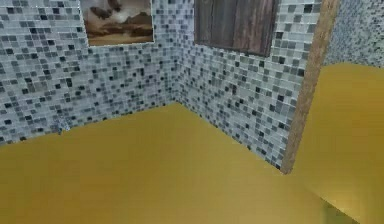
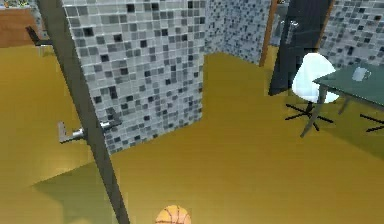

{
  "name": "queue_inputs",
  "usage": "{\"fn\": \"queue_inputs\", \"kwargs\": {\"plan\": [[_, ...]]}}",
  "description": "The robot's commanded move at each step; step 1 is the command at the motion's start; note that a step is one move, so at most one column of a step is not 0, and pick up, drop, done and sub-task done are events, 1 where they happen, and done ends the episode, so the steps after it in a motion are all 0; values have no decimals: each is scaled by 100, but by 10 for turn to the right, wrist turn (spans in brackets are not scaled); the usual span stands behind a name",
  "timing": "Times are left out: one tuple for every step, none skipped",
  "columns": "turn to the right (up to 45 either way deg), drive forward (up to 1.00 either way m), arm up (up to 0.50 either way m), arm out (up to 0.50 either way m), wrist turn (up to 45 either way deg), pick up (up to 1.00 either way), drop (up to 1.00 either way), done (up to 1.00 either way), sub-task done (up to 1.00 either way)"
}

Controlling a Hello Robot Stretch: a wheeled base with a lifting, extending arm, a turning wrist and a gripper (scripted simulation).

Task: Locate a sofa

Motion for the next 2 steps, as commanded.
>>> {"fn": "queue_inputs", "kwargs": {"plan": [[0,65,0,0,0,0,0,0,0],[450,0,0,0,0,0,0,0,0]]}}
